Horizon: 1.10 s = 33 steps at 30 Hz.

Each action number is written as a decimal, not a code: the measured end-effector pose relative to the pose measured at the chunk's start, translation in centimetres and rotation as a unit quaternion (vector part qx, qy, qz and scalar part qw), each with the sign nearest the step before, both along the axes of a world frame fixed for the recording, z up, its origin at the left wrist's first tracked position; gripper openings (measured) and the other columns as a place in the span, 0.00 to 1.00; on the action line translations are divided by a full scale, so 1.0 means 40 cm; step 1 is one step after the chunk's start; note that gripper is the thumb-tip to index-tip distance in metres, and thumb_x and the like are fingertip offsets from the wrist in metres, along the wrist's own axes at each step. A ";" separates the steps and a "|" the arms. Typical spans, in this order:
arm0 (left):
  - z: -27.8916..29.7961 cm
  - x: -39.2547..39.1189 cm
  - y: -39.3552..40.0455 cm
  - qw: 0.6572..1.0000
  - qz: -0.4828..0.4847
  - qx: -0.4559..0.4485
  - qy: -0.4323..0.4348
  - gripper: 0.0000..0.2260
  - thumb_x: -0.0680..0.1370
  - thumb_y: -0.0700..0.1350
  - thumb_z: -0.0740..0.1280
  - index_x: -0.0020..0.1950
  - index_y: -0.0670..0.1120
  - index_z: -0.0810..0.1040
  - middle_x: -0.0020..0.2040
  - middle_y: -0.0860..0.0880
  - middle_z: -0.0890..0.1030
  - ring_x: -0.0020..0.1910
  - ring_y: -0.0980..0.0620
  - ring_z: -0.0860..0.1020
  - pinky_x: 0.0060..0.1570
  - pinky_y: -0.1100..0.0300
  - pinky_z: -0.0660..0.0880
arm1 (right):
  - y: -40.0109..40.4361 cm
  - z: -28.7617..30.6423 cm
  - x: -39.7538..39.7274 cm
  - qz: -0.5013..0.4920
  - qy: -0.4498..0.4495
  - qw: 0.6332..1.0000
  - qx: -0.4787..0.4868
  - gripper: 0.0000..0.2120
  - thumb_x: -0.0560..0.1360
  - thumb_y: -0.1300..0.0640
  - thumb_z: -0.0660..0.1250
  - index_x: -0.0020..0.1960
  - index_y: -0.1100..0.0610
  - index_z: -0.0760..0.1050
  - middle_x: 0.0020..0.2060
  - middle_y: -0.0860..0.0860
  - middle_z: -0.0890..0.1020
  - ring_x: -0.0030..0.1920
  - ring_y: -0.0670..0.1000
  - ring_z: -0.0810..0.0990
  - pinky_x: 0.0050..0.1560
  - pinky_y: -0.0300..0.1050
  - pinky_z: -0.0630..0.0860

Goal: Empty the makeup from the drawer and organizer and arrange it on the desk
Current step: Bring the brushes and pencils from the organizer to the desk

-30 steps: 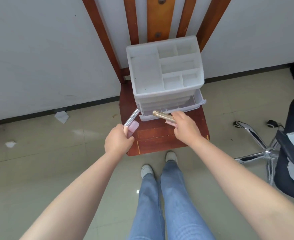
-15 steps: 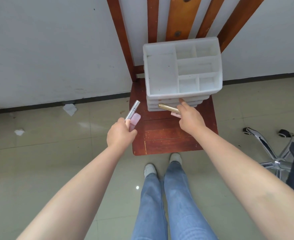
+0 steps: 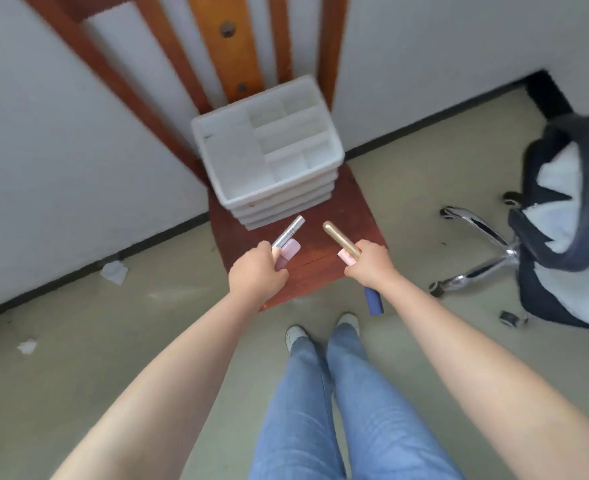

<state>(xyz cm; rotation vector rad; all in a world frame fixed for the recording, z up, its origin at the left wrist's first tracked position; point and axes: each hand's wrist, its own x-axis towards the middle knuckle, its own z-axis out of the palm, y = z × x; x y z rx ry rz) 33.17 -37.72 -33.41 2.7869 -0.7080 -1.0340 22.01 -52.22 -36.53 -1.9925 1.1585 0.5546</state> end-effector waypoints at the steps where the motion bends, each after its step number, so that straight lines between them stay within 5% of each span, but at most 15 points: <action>1: 0.004 -0.016 -0.031 0.999 -0.031 -0.003 -0.003 0.10 0.73 0.44 0.62 0.51 0.40 0.69 0.49 0.43 0.77 0.48 0.41 0.76 0.39 0.56 0.67 | -0.012 0.013 -0.031 -0.025 -0.004 1.000 0.003 0.07 0.69 0.61 0.66 0.38 0.57 0.67 0.42 0.57 0.74 0.44 0.57 0.73 0.40 0.40 0.63; 5: 0.048 -0.127 -0.183 0.983 -0.182 -0.025 -0.018 0.10 0.76 0.44 0.59 0.53 0.39 0.69 0.51 0.42 0.77 0.50 0.40 0.76 0.40 0.55 0.68 | -0.058 0.090 -0.219 -0.155 -0.015 0.987 -0.032 0.07 0.70 0.63 0.64 0.40 0.56 0.65 0.43 0.59 0.75 0.47 0.60 0.75 0.41 0.42 0.64; 9: 0.102 -0.319 -0.301 0.917 -0.393 -0.045 -0.043 0.14 0.77 0.45 0.57 0.57 0.37 0.69 0.57 0.40 0.75 0.58 0.41 0.72 0.53 0.51 0.70 | -0.020 0.172 -0.474 -0.286 0.019 0.952 -0.105 0.07 0.72 0.62 0.61 0.50 0.58 0.68 0.50 0.59 0.78 0.53 0.60 0.76 0.42 0.44 0.66; 14: 0.156 -0.658 -0.318 0.774 -0.628 -0.051 -0.068 0.15 0.77 0.45 0.59 0.61 0.38 0.68 0.61 0.41 0.72 0.63 0.42 0.69 0.58 0.51 0.69 | 0.185 0.232 -0.794 -0.440 0.099 0.876 -0.169 0.12 0.75 0.59 0.59 0.57 0.61 0.67 0.52 0.58 0.79 0.54 0.59 0.77 0.50 0.46 0.69; 20: 0.200 -1.186 -0.116 0.576 -0.811 -0.077 -0.068 0.16 0.76 0.45 0.62 0.62 0.41 0.66 0.61 0.43 0.71 0.63 0.44 0.69 0.57 0.54 0.69 | 0.582 0.259 -1.191 -0.576 0.221 0.763 -0.195 0.12 0.74 0.61 0.58 0.58 0.60 0.67 0.50 0.55 0.79 0.50 0.56 0.79 0.52 0.47 0.65; 33: 0.217 -2.236 0.719 0.220 -0.967 -0.128 -0.014 0.14 0.76 0.44 0.60 0.60 0.41 0.67 0.59 0.45 0.72 0.61 0.46 0.70 0.54 0.56 0.70 | 1.513 0.292 -1.950 -0.810 0.292 0.482 -0.162 0.13 0.79 0.56 0.53 0.56 0.62 0.68 0.49 0.57 0.79 0.48 0.58 0.79 0.44 0.44 0.65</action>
